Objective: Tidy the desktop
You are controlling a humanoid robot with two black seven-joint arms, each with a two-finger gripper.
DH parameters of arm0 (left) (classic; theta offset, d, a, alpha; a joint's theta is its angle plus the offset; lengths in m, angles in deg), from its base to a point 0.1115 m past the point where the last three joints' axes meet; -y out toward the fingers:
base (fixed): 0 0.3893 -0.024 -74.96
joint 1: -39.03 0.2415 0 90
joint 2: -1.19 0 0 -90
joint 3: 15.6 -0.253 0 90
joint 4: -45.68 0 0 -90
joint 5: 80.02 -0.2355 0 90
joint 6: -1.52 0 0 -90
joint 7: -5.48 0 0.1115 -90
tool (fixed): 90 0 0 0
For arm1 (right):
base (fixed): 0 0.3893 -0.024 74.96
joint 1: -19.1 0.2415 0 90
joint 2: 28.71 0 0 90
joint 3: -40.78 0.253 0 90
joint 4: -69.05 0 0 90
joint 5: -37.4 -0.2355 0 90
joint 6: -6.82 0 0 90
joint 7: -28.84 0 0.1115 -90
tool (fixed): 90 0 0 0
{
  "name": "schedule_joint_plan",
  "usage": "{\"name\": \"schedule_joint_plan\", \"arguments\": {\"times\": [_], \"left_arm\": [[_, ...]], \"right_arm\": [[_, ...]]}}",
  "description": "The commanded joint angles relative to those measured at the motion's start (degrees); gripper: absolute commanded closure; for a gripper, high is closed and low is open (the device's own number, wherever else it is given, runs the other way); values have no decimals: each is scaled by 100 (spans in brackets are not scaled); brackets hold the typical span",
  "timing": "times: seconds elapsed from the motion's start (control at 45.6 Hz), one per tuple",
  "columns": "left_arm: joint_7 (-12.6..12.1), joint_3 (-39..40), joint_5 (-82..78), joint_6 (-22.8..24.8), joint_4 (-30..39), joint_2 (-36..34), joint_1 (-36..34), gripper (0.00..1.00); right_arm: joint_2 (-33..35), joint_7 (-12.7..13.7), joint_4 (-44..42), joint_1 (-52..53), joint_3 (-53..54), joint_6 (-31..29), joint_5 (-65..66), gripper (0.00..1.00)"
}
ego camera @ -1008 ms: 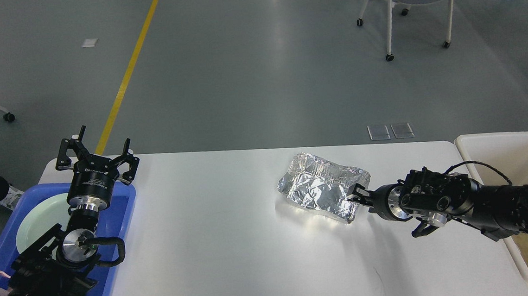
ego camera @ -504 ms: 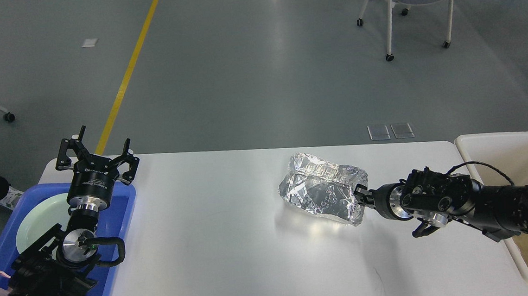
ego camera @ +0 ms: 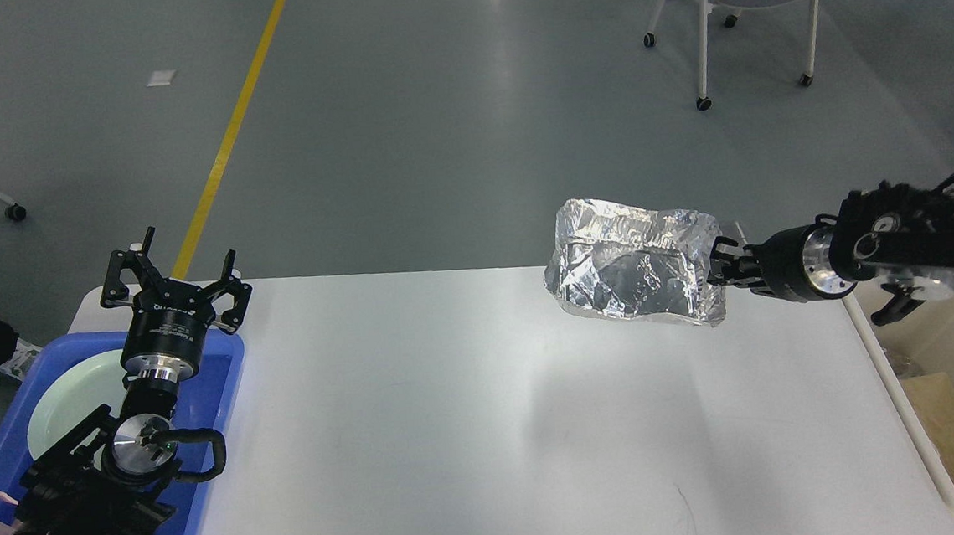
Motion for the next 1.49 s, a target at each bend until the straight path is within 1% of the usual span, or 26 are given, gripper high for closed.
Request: {"name": "schedule_joint_plan", "arguments": {"times": [0.0, 0.11, 0.175, 0.219, 0.307, 0.351, 0.395, 0.46, 0.614, 0.745, 0.811, 0.921, 0.986, 1.03, 1.118, 1.249, 1.271, 1.293, 1.315, 1.337, 1.359, 1.469], "left_arm": [[0, 0, 0, -1, 0, 0, 0, 3], [0, 0, 0, -9, 0, 0, 0, 3], [0, 0, 9, -9, 0, 0, 0, 3], [0, 0, 0, -9, 0, 0, 0, 3], [0, 0, 0, -9, 0, 0, 0, 3], [0, 0, 9, -9, 0, 0, 0, 3], [0, 0, 0, -9, 0, 0, 0, 3], [0, 0, 9, -9, 0, 0, 0, 3], [0, 0, 9, -9, 0, 0, 0, 3], [0, 0, 9, -9, 0, 0, 0, 3], [0, 0, 9, -1, 0, 0, 0, 3], [0, 0, 9, -9, 0, 0, 0, 3], [0, 0, 9, -9, 0, 0, 0, 3], [0, 0, 9, -9, 0, 0, 0, 3], [0, 0, 9, -9, 0, 0, 0, 3], [0, 0, 9, -9, 0, 0, 0, 3], [0, 0, 9, -9, 0, 0, 0, 3], [0, 0, 9, -9, 0, 0, 0, 3], [0, 0, 9, -9, 0, 0, 0, 3], [0, 0, 9, -9, 0, 0, 0, 3], [0, 0, 9, -9, 0, 0, 0, 3], [0, 0, 9, -9, 0, 0, 0, 3]], "right_arm": [[791, 0, 1158, 1610, -184, -981, 216, 100], [1204, 0, 1818, 2675, -184, -2088, 207, 100], [1345, 9, 1994, 2975, -166, -2555, 207, 100], [1390, 17, 2004, 3011, -175, -2696, 216, 100], [1416, 26, 1864, 2897, -350, -2644, 233, 100], [1434, 26, 1636, 2695, -508, -2583, 242, 100], [1469, 26, 1311, 2406, -597, -2460, 259, 100], [1495, 26, 652, 1809, -606, -2100, 286, 100], [1399, 9, -1351, 113, -571, -809, 268, 100], [732, -62, -3346, -1566, -536, 360, 58, 100], [389, -62, -4435, -2479, -431, 852, -397, 100], [-165, -62, -5693, -3887, -193, 1240, -1549, 100], [-481, -53, -6353, -4450, -131, 1311, -2164, 100], [-622, -53, -6644, -4705, -123, 1346, -2455, 100], [-728, -53, -6829, -5031, -114, 1355, -2825, 100], [-790, -18, -6847, -5110, 44, 1373, -2949, 100], [-807, -18, -6838, -5137, 79, 1381, -2949, 74], [-825, -18, -6856, -5163, 123, 1390, -2949, 21], [-834, -9, -6838, -5198, 150, 1390, -2949, 0], [-851, -26, -6847, -5233, 167, 1408, -2949, 4], [-860, -26, -6847, -5260, 159, 1408, -2949, 0], [-948, -18, -6847, -5383, 150, 1408, -2949, 0]]}}
